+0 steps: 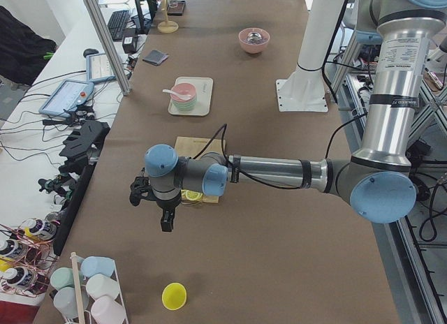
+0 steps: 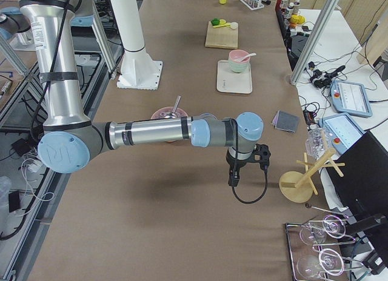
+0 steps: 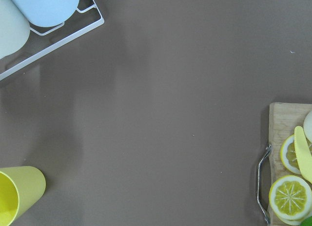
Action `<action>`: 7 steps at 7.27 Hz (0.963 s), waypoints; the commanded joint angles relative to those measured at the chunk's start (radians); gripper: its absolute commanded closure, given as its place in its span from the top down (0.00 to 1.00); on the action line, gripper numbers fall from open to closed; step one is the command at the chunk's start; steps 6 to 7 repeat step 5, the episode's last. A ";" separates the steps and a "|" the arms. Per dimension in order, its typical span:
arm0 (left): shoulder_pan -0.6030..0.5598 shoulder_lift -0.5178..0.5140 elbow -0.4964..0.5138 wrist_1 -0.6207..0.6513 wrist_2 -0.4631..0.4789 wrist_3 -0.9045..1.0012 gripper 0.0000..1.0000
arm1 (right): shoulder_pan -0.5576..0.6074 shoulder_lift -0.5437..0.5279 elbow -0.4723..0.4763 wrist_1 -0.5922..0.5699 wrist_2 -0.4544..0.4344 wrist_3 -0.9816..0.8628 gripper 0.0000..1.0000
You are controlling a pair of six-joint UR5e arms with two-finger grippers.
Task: Stack pink bowl on green and place spoon
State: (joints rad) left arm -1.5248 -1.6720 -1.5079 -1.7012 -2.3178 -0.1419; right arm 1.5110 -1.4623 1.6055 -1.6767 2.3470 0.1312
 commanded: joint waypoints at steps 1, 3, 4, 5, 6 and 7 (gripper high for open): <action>0.000 0.000 0.000 0.000 0.000 -0.001 0.99 | 0.000 -0.001 0.001 0.000 0.000 -0.001 1.00; 0.000 0.000 0.000 0.000 0.000 -0.001 0.99 | 0.000 -0.003 -0.001 0.000 0.003 -0.001 1.00; -0.002 0.000 -0.002 0.000 -0.006 -0.001 0.98 | 0.000 -0.003 -0.001 0.000 0.003 0.001 1.00; -0.002 0.000 -0.006 0.000 -0.008 -0.001 0.99 | 0.000 -0.003 0.004 0.000 0.005 0.002 1.00; -0.002 0.000 -0.006 0.000 -0.008 -0.001 0.99 | 0.000 -0.003 0.004 0.000 0.005 0.002 1.00; -0.002 0.000 -0.006 0.000 -0.008 -0.001 0.99 | 0.000 -0.003 0.004 0.000 0.005 0.002 1.00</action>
